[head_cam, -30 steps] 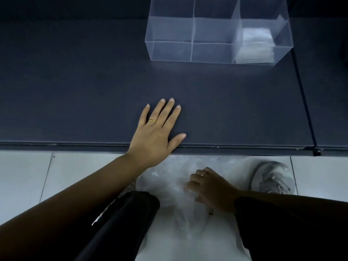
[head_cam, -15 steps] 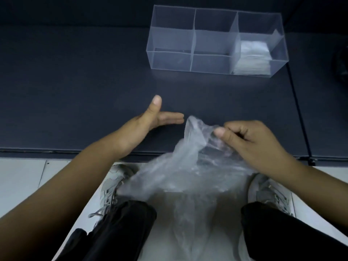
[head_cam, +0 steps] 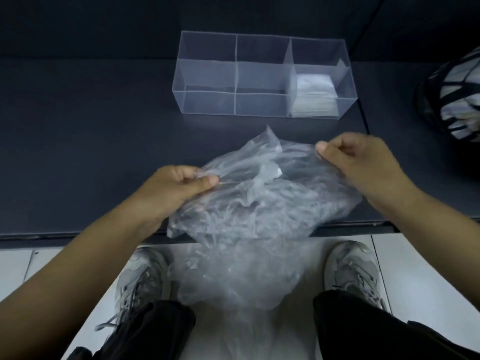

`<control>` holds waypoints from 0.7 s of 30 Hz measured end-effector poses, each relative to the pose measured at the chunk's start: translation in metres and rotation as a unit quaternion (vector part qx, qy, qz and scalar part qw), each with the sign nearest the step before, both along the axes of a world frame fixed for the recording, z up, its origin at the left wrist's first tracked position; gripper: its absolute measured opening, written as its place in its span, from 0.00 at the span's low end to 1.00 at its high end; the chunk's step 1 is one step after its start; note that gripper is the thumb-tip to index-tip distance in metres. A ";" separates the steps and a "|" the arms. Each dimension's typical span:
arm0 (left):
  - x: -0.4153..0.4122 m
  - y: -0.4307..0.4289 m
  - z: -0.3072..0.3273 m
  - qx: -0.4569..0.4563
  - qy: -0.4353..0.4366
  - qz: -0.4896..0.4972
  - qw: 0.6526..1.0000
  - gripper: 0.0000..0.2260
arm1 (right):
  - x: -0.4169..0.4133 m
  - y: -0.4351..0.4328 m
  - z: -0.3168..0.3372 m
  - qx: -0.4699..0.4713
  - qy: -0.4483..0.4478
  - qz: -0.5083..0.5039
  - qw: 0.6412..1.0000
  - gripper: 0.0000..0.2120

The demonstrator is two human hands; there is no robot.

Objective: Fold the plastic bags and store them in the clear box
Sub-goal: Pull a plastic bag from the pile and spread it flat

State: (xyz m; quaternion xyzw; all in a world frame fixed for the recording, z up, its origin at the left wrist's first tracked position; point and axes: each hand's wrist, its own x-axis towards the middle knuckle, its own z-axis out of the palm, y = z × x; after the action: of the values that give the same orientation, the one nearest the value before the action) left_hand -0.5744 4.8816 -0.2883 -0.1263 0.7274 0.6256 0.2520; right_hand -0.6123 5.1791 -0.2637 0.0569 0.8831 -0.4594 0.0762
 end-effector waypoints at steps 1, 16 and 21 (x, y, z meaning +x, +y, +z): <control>0.000 0.001 -0.002 -0.001 0.000 0.029 1.000 0.13 | 0.000 0.000 0.002 0.063 0.049 -0.021 0.997 0.10; -0.023 0.045 -0.010 -0.025 0.036 0.135 0.990 0.38 | 0.019 -0.058 -0.036 0.048 0.021 0.003 0.999 0.06; -0.082 0.058 -0.004 0.123 -0.077 0.086 0.986 0.36 | 0.018 -0.047 -0.030 -0.042 0.034 0.050 0.997 0.08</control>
State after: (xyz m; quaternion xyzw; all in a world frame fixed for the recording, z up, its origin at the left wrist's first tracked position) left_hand -0.6560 4.9395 -0.2927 -0.2044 0.6099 0.7181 0.2657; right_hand -0.5939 5.1319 -0.2940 -0.0064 0.8671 -0.4930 0.0716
